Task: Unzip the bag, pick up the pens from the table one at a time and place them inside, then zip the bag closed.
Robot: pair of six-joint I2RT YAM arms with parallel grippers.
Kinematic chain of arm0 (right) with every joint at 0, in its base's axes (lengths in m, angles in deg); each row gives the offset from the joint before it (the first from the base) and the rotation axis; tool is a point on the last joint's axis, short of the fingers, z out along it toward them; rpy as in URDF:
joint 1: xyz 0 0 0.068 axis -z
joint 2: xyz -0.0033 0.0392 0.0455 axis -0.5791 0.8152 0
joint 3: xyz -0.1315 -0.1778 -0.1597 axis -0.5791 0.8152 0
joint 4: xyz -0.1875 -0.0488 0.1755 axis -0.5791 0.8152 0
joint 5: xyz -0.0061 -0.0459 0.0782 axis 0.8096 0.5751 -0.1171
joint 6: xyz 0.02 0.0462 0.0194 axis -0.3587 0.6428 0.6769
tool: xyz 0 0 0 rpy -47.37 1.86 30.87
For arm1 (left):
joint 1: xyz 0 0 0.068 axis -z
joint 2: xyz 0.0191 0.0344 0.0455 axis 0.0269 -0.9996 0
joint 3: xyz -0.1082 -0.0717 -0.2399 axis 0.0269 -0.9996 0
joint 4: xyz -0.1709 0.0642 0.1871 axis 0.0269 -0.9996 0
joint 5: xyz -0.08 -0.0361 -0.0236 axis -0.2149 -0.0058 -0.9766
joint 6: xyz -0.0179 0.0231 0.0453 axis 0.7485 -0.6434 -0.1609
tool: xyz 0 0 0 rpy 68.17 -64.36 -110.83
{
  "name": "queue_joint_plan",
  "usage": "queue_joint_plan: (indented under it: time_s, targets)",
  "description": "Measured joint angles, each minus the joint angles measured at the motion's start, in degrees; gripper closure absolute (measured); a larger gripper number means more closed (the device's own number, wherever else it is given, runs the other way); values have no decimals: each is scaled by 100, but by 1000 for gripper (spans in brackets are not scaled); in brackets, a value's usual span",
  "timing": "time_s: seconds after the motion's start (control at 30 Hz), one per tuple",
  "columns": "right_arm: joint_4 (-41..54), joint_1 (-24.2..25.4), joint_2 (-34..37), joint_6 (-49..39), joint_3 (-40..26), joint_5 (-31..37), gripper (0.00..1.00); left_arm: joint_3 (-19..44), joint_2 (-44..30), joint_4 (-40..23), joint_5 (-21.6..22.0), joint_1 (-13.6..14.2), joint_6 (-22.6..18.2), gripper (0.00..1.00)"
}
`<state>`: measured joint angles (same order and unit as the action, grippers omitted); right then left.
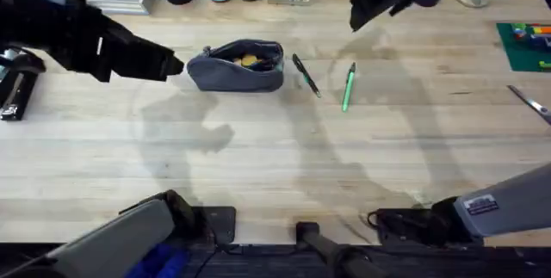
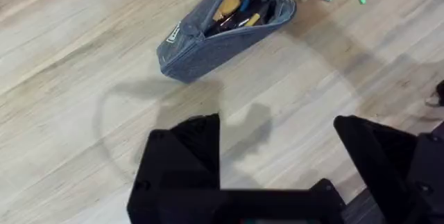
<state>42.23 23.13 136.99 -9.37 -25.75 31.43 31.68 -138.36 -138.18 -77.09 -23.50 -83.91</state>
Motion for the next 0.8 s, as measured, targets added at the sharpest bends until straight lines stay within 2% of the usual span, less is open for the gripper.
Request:
queue_joint_plan:
  time_s: [0.3, 0.8]
  targets:
    - [2, 60, 0, 1140, 17, 767, 6, 0, 0, 0, -1, 0, 0, 6]
    - [278, 60, 0, 3038, 35, 879, 6, 0, 0, 0, -1, 0, 0, 6]
